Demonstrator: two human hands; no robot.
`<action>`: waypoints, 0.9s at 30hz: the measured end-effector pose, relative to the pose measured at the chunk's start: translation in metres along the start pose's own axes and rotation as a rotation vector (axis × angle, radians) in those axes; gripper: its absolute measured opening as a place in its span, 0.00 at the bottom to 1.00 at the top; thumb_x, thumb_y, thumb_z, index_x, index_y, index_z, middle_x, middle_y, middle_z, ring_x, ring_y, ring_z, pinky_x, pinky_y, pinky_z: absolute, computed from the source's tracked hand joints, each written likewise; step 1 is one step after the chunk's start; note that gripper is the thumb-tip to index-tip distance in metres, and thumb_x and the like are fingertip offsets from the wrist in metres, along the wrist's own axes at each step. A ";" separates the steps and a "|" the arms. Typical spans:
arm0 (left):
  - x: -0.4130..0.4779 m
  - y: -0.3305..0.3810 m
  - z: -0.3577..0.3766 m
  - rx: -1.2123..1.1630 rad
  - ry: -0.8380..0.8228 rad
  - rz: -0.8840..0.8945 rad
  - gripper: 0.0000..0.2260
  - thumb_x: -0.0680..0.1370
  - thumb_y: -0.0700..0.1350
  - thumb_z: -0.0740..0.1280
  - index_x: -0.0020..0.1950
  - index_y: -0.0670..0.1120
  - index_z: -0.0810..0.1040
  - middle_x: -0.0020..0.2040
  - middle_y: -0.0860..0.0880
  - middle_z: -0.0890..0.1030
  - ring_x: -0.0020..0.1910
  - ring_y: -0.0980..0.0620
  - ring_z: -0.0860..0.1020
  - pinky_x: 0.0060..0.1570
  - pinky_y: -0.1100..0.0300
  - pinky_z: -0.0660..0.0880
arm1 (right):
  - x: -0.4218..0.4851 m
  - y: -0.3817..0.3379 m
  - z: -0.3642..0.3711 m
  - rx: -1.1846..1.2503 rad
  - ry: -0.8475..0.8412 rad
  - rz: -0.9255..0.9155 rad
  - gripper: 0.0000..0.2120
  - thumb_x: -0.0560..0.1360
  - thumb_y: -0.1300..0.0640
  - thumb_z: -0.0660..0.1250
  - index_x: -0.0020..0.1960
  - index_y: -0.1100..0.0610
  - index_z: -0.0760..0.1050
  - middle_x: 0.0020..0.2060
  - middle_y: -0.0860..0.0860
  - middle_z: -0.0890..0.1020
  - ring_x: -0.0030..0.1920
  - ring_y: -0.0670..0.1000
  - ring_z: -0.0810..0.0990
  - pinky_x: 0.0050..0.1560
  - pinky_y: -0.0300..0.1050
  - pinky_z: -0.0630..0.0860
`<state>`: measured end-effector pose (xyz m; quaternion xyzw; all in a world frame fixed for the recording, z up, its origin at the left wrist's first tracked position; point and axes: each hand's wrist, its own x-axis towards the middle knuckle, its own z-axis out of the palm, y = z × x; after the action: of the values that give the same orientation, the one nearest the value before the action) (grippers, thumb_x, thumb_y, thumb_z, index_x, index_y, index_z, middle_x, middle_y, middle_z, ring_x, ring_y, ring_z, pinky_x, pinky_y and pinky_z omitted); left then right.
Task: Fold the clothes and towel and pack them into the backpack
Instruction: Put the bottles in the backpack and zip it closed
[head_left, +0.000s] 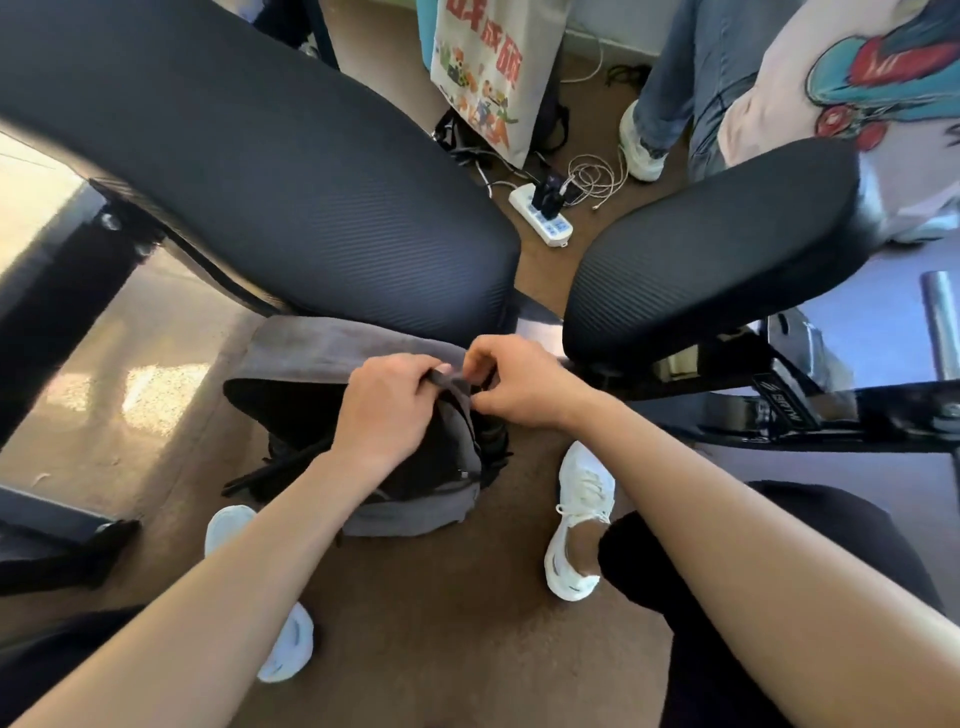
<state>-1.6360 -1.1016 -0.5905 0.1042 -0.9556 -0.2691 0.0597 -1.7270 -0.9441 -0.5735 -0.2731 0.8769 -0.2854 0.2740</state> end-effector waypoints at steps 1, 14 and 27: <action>0.001 0.000 -0.001 -0.008 0.005 0.006 0.12 0.80 0.50 0.65 0.54 0.48 0.87 0.50 0.46 0.87 0.52 0.41 0.84 0.52 0.44 0.79 | 0.001 0.001 0.007 -0.032 0.020 0.010 0.13 0.69 0.57 0.76 0.52 0.53 0.79 0.48 0.48 0.83 0.48 0.51 0.81 0.51 0.51 0.79; -0.005 -0.019 -0.045 0.096 0.049 0.023 0.14 0.84 0.51 0.63 0.50 0.46 0.86 0.39 0.48 0.86 0.41 0.45 0.84 0.44 0.52 0.76 | 0.006 0.011 0.036 -0.076 0.211 0.054 0.09 0.74 0.56 0.73 0.41 0.55 0.74 0.37 0.49 0.78 0.42 0.55 0.77 0.44 0.53 0.76; -0.032 -0.086 -0.101 -0.082 0.123 -0.473 0.18 0.84 0.53 0.62 0.45 0.45 0.85 0.39 0.48 0.85 0.42 0.48 0.82 0.58 0.45 0.78 | 0.020 -0.036 0.035 -0.253 0.274 -0.006 0.20 0.68 0.54 0.71 0.59 0.53 0.75 0.52 0.50 0.78 0.53 0.55 0.75 0.52 0.51 0.74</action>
<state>-1.5738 -1.2164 -0.5516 0.3385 -0.8875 -0.3074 0.0574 -1.7066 -0.9939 -0.5802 -0.2665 0.9341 -0.2080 0.1147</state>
